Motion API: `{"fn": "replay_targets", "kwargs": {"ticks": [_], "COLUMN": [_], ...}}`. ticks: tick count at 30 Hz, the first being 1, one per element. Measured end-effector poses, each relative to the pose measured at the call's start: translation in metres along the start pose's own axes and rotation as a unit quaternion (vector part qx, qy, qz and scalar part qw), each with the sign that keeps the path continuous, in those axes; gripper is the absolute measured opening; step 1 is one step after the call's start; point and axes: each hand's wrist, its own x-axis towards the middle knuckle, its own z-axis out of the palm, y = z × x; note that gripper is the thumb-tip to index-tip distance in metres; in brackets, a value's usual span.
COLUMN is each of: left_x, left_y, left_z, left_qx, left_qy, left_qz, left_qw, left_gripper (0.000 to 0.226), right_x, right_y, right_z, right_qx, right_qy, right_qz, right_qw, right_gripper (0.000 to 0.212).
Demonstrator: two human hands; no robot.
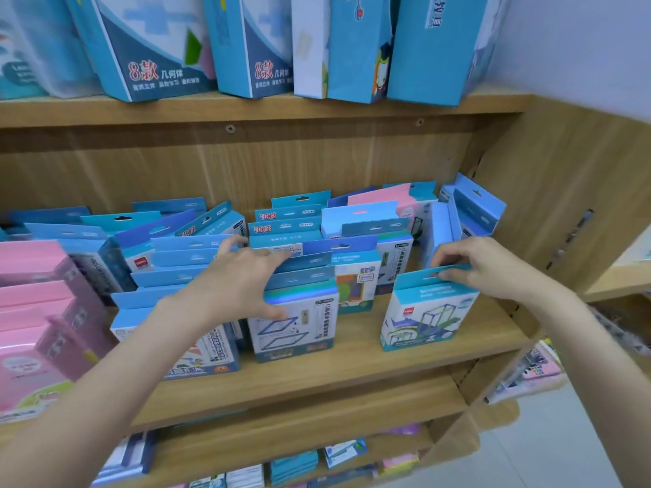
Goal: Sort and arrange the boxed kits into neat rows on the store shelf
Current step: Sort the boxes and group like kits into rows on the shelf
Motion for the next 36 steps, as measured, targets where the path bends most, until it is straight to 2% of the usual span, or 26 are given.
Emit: {"fn": "replay_targets", "kwargs": {"ticks": [4,7,9,12,15,17,19,22,25,31,36], "left_x": [-0.006,-0.009,-0.012,-0.017,-0.024,-0.028,-0.032,-0.035,-0.035,-0.028,-0.003], "left_y": [-0.007,-0.006,-0.008,-0.009,-0.008,-0.009,-0.009,-0.006,-0.006,0.003,0.048], "left_z": [0.001,0.002,0.003,0.005,0.014,0.022,0.028,0.033,0.035,0.036,0.020], "left_qx": [0.034,0.039,0.029,0.024,0.030,0.052,0.056,0.042,0.046,0.038,-0.028], "left_qy": [-0.023,-0.035,-0.035,-0.021,0.039,0.098,0.127,0.135,0.142,0.164,0.212], "left_qz": [-0.003,-0.007,-0.019,-0.029,-0.032,-0.018,-0.029,-0.036,-0.039,-0.024,0.035], "left_qw": [0.999,0.999,0.999,0.999,0.998,0.994,0.990,0.989,0.988,0.985,0.976], "left_gripper": [0.085,0.084,0.084,0.084,0.086,0.083,0.078,0.080,0.079,0.081,0.077], "right_x": [0.014,0.023,0.028,0.041,0.063,0.078,0.089,0.096,0.093,0.065,0.020], "right_y": [-0.008,-0.017,-0.027,-0.048,-0.062,-0.063,-0.062,-0.061,-0.059,-0.057,-0.052], "right_z": [0.005,0.003,-0.001,0.000,0.015,0.028,0.036,0.043,0.036,-0.023,-0.074], "right_qx": [-0.001,-0.056,-0.078,-0.077,-0.076,-0.099,-0.132,-0.146,-0.091,-0.035,-0.023], "right_qy": [-0.010,-0.044,-0.045,0.007,0.014,0.000,0.008,0.066,0.153,0.319,0.392], "right_qz": [-0.015,-0.003,0.000,-0.026,-0.045,-0.053,-0.053,-0.043,-0.038,-0.059,-0.059], "right_qw": [1.000,0.997,0.996,0.997,0.996,0.994,0.990,0.986,0.983,0.945,0.918], "right_gripper": [0.012,0.010,0.019,0.036,0.038,0.034,0.025,0.014,0.013,0.012,0.012]}}
